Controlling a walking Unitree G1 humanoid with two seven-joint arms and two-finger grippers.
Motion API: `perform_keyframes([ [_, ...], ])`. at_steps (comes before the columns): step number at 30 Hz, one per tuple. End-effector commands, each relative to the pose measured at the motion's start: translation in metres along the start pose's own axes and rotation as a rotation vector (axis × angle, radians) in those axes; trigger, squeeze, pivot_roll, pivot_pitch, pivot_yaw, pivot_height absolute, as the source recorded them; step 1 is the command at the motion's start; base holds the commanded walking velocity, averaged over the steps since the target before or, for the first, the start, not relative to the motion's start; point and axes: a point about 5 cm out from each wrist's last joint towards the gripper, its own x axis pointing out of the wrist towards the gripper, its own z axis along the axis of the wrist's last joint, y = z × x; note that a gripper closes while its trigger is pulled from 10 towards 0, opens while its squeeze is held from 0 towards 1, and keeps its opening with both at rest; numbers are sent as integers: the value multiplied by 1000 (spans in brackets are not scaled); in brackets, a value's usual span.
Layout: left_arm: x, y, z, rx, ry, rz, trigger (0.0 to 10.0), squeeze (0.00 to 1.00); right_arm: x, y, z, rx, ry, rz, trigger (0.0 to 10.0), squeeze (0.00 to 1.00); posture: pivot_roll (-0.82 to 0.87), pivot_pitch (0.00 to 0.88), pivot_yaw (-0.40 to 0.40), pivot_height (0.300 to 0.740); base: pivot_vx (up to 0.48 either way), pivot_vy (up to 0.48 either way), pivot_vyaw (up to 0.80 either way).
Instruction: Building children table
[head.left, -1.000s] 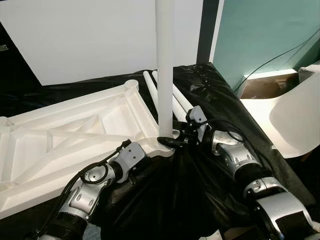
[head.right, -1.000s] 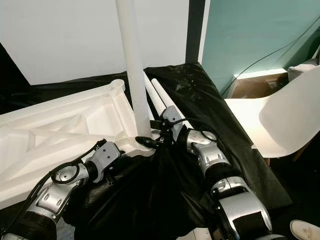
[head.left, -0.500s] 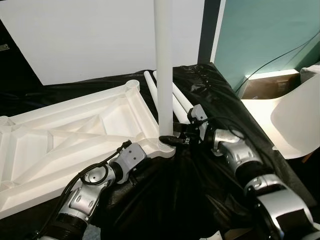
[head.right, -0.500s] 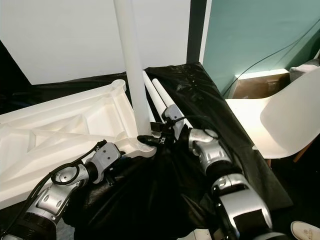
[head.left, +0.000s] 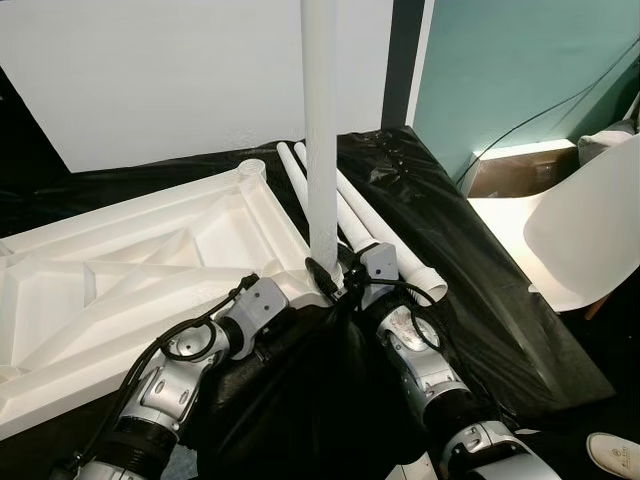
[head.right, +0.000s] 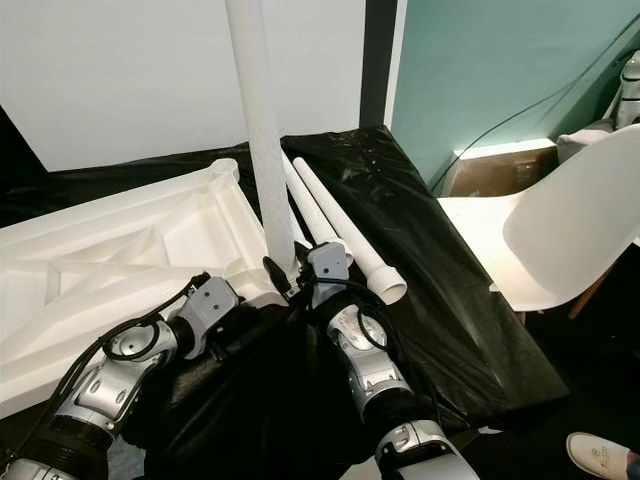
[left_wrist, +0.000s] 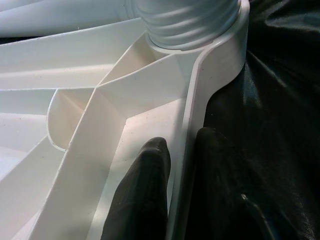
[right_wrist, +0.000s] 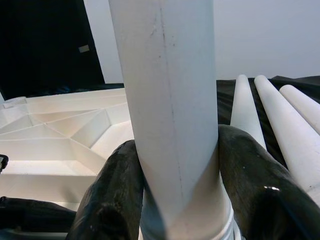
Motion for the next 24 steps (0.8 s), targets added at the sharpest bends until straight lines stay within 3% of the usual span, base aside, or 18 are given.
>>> perform_keyframes([
  [1,3,-29,-17,-24,54,-146,10000,0,-8,-36,1,3,20,-225,0,0,60,0,17,740,0,0,0],
  [2,3,-30,-18,-25,54,-148,10000,0,-8,-31,0,-8,24,-177,0,0,61,0,15,740,0,0,0],
  [3,3,-30,-18,-27,54,-148,10000,0,-8,-26,-1,-8,29,-148,10000,0,61,0,12,740,0,0,0],
  [7,3,-31,-18,-29,53,-147,10000,0,-7,-21,-2,-2,37,-105,10000,0,61,0,10,740,0,0,0],
  [8,4,-31,-18,-30,52,-147,10000,0,-7,-18,-2,-1,37,-99,10000,914,61,0,10,740,0,0,0],
  [9,4,-31,-17,-31,51,-146,10000,0,-5,-15,-1,11,37,-53,10000,1000,59,0,8,740,0,0,0],
  [10,5,-31,-17,-31,51,-145,10000,0,-4,-11,0,21,36,19,10000,529,59,0,8,740,0,0,0],
  [12,5,-31,-17,-32,52,-143,10000,0,-3,-8,1,20,34,85,10000,529,55,0,7,740,0,0,0],
  [13,6,-31,-17,-32,52,-142,10000,0,-3,-7,4,13,28,157,10000,0,53,0,6,740,0,0,0],
  [17,7,-31,-17,-31,52,-143,10000,0,-3,-17,10,-39,27,293,10000,0,47,0,5,740,0,0,0],
  [19,7,-31,-17,-31,52,-143,10000,0,-3,-17,10,-39,27,293,10000,0,47,0,5,740,0,0,0],
  [21,8,-30,-17,-29,50,-144,10000,0,0,-31,18,-75,39,360,10000,0,44,0,6,740,0,0,0],
  [24,8,-30,-17,-28,49,-146,10000,0,1,-37,23,-102,47,407,10000,0,43,0,7,740,0,0,0],
])
